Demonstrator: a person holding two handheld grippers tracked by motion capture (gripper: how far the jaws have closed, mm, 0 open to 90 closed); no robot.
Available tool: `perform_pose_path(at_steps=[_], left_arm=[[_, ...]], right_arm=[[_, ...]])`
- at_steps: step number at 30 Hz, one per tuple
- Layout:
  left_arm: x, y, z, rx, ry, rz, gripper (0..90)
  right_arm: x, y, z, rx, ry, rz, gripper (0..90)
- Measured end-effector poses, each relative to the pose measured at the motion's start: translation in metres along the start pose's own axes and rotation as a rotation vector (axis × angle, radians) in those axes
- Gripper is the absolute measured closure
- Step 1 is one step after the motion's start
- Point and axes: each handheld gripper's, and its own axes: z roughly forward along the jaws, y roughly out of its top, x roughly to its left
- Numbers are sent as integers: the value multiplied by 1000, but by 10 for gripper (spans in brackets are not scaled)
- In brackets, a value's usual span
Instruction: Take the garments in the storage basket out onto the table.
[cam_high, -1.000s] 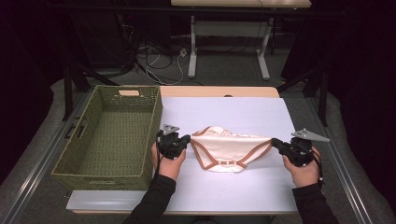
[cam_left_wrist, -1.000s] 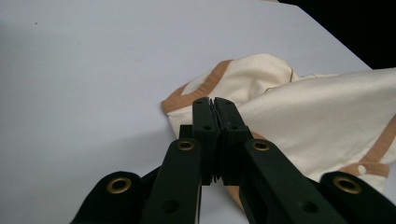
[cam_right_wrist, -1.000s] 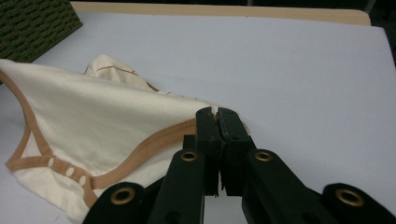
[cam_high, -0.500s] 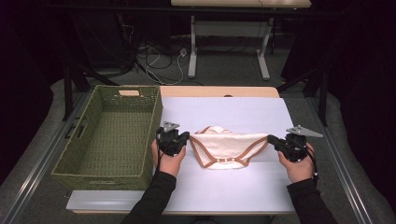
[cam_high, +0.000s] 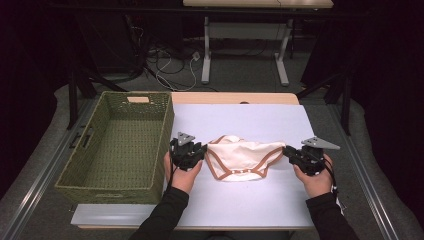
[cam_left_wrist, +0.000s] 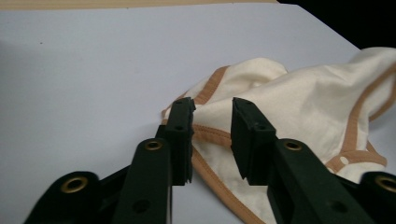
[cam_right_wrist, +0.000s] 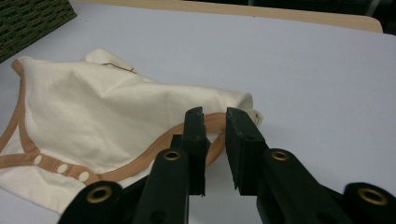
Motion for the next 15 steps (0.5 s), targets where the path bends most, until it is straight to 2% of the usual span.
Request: perform_pose_path(at_steps=[5, 9, 13, 14, 15], left_arm=[[-3, -2, -4, -5, -20, 14, 599], [-4, -6, -6, -3, -43, 21, 548], [-7, -9, -7, -6, -56, 66, 491], [-9, -11, -6, -14, -53, 78, 476], [-10, -12, -7, -3, -59, 92, 463]], right_arm=[[2, -1, -4, -17, -2, -16, 701], [7, -3, -7, -25, 16, -29, 625], [14, -5, -10, -44, 43, -39, 563], [16, -5, -10, -49, 45, -53, 545], [18, -5, -12, -47, 44, -63, 532]])
